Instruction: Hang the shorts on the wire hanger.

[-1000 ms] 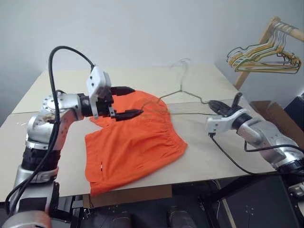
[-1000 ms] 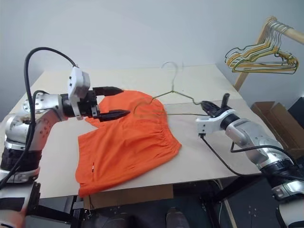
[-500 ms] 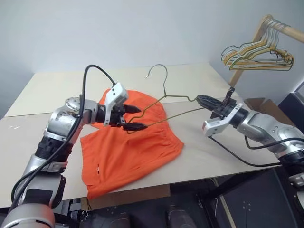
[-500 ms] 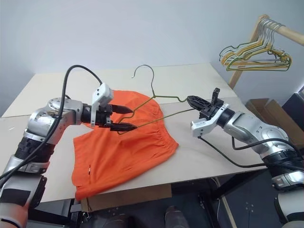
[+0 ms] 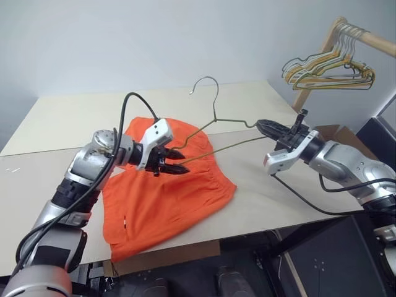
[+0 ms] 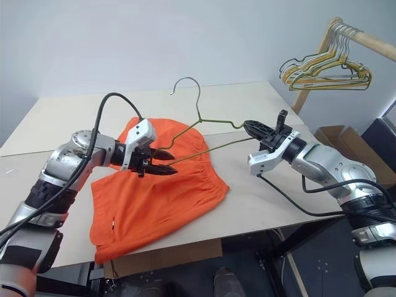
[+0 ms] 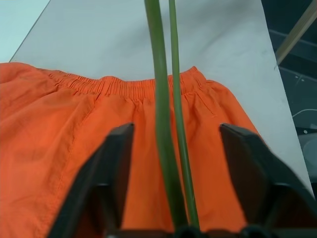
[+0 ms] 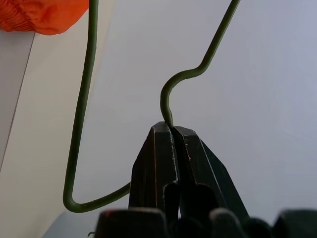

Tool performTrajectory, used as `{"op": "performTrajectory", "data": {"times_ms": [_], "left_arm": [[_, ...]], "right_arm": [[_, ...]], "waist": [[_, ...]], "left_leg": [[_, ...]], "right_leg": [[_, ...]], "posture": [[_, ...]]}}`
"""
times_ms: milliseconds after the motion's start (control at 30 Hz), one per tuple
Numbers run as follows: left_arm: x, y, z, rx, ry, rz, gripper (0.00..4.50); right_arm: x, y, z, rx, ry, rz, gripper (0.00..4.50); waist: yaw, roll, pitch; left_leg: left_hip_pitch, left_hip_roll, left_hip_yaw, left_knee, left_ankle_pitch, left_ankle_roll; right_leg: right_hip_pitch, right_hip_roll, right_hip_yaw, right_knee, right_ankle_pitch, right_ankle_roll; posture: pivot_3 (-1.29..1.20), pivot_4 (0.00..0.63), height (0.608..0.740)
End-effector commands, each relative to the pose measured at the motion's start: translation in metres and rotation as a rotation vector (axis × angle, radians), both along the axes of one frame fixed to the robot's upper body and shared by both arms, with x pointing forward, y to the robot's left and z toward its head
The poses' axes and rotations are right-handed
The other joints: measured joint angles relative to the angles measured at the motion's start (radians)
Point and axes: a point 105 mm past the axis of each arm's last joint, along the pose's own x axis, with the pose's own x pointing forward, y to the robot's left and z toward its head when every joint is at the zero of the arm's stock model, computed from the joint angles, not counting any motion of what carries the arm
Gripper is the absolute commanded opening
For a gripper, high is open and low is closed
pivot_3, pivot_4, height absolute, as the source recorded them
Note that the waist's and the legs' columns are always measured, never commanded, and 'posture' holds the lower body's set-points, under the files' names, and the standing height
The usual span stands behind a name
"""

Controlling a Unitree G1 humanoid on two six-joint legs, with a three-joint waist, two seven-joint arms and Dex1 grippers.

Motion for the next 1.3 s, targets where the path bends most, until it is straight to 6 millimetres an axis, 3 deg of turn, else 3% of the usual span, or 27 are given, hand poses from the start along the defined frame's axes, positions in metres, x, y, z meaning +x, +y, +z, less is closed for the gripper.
{"op": "performTrajectory", "data": {"times_ms": [33,167,267,400,600,700,733,800,900,1033,1167,1300], "left_arm": [[0.001,0.002,0.012,-0.02,-0.033,0.001,1.25],[0.001,0.003,0.014,-0.033,-0.032,0.007,0.02],[0.001,0.003,0.015,-0.036,-0.034,0.011,0.02],[0.003,0.008,0.019,-0.033,-0.044,0.02,0.0],[0.007,0.019,0.017,0.057,-0.144,0.016,0.0],[0.004,0.025,0.007,0.177,-0.241,-0.043,0.0],[0.003,0.026,0.005,0.206,-0.266,-0.062,0.0],[0.002,0.026,0.005,0.234,-0.306,-0.095,0.0],[0.002,0.022,0.009,0.228,-0.336,-0.114,0.0],[0.0,0.017,0.012,0.208,-0.348,-0.135,0.0],[-0.001,0.017,0.014,0.204,-0.352,-0.141,0.0],[-0.004,0.019,0.015,0.205,-0.352,-0.142,0.0]], "right_arm": [[0.0,-0.002,0.028,0.037,-0.082,-0.004,0.0],[-0.001,-0.004,0.026,0.033,-0.071,-0.008,0.0],[-0.002,-0.005,0.024,0.029,-0.054,-0.005,0.0],[-0.015,0.0,0.012,0.022,0.08,0.069,1.16],[-0.034,-0.002,-0.002,-0.011,0.287,0.125,3.26],[-0.035,-0.003,0.003,0.196,0.548,0.069,4.34],[-0.037,-0.001,0.005,0.273,0.67,0.062,4.46],[-0.043,0.001,0.007,0.333,0.924,0.032,4.46],[-0.04,0.004,0.009,0.338,1.135,-0.039,4.46],[-0.037,0.004,-0.016,0.262,1.395,-0.209,4.46],[-0.018,0.017,-0.031,0.271,1.436,-0.306,4.46],[-0.005,0.028,-0.034,0.307,1.46,-0.351,4.46]], "waist": [[-0.002,0.0,0.0],[-0.003,0.0,0.0],[-0.004,0.0,0.0],[-0.004,0.0,0.0],[-0.008,0.0,0.0],[-0.009,0.0,0.0],[-0.009,0.0,0.0],[-0.006,0.0,0.0],[0.002,0.001,-0.001],[0.015,0.001,-0.002],[0.021,0.002,-0.002],[0.024,0.003,-0.003]], "left_leg": [[0.0,0.0,0.0,0.0,0.0,0.0],[0.0,0.0,0.0,0.0,0.0,0.0],[0.0,0.0,0.0,0.0,0.0,0.0],[0.0,0.0,0.0,0.0,0.0,0.0],[0.001,0.0,0.0,0.0,0.0,0.0],[0.004,0.0,-0.001,0.0,-0.001,0.001],[0.005,0.001,-0.001,0.0,-0.001,0.001],[0.005,0.001,-0.002,0.0,-0.001,0.001],[0.004,0.001,-0.003,0.002,-0.001,0.001],[0.004,0.001,-0.001,0.003,-0.001,0.001],[0.002,0.001,0.0,0.004,-0.002,0.0],[-0.013,0.001,-0.001,0.011,-0.002,0.0]], "right_leg": [[0.0,0.0,0.0,0.0,0.0,0.0],[0.0,0.0,0.0,0.0,0.0,0.0],[0.0,0.0,0.0,0.0,0.0,0.0],[0.0,0.0,0.0,0.0,0.0,0.0],[0.001,0.0,0.0,0.0,0.0,0.0],[0.005,0.0,0.0,0.0,0.0,0.0],[0.006,0.0,0.0,0.0,0.0,0.0],[0.006,0.0,0.0,0.0,0.0,0.0],[0.006,-0.001,-0.001,0.001,0.0,0.0],[0.006,0.0,-0.002,0.001,0.0,0.001],[0.003,0.0,-0.002,0.002,0.0,0.001],[-0.012,0.0,-0.002,0.009,0.0,0.0]], "posture": [[-0.14,0.0,0.74],[-0.14,0.001,0.74],[-0.14,0.004,0.74],[-0.14,0.005,0.74],[-0.13,0.003,0.74],[-0.12,0.002,0.74],[-0.12,0.001,0.74],[-0.11,0.0,0.74],[-0.12,0.0,0.74],[-0.11,0.0,0.74],[-0.09,0.0,0.74],[-0.08,0.0,0.74]]}}
